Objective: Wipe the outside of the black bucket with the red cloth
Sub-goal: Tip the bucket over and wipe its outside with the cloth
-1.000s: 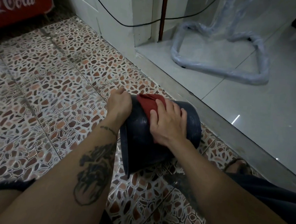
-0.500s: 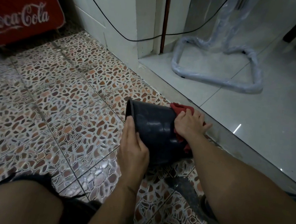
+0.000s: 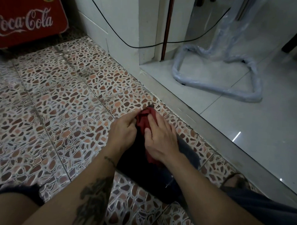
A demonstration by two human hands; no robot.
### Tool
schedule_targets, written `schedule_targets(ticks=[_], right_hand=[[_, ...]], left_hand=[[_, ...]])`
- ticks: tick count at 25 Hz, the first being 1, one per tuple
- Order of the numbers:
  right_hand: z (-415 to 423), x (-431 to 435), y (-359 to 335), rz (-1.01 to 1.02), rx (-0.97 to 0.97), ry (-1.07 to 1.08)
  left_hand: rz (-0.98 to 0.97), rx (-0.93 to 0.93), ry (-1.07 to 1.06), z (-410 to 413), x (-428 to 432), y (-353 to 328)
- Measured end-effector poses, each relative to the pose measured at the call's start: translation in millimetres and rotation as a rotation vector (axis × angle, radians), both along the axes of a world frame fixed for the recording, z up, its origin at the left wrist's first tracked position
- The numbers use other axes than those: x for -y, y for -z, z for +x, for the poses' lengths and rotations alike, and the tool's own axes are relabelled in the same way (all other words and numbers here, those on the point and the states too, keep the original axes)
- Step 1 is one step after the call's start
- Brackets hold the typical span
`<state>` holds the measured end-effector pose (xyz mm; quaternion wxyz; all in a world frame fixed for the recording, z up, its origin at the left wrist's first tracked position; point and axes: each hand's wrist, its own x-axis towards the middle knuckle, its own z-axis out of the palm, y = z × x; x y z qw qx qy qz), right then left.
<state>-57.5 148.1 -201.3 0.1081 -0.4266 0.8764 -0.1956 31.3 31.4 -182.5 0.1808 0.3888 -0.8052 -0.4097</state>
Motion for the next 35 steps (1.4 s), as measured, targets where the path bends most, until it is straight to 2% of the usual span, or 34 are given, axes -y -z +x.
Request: schedule_targets(ticks=[9,13,15,16,17,22,25,28,31,35], right_hand=[[-58.7,21.3,15.7,-0.007,0.154,0.058],[-91.8,-21.3,43.5,0.265,0.417,0.258],[-89.0,-48.3,51.6,0.307,0.591,0.379],[-82.9,-53.8,51.3,0.287,0.610,0.404],[-75.4,-53.7,49.5,0.239,0.552,0.383],[-4.1,-49.7,17.6,0.075,0.010,0.071],[11.2,-83.2,20.4,0.033,-0.167,0.018],[-13.3,-108.8,31.7,0.061,-0.125,0.180],[-33.7,-116.5,40.7,0.086,-0.038,0.265],[-65.5,-108.4,44.0,0.076,0.135,0.302]], left_hand=[[-0.110,0.028,-0.038,-13.8,4.7,9.3],[-0.168,0.069,-0.039,-3.4,-2.3,6.7],[-0.182,0.115,-0.018,-4.3,-5.2,2.1],[-0.195,0.137,-0.012,-6.3,-6.9,0.0],[-0.208,0.159,-0.009,-9.4,-7.8,-2.3],[-0.144,0.245,0.044,-37.4,-9.8,-19.4],[-0.111,0.298,-0.007,-58.5,-11.9,-28.3],[-0.113,0.327,-0.064,-62.7,-12.7,-26.1],[-0.060,0.206,-0.097,-54.3,-11.8,-28.1],[-0.264,0.211,0.119,-12.8,-20.3,-22.2]])
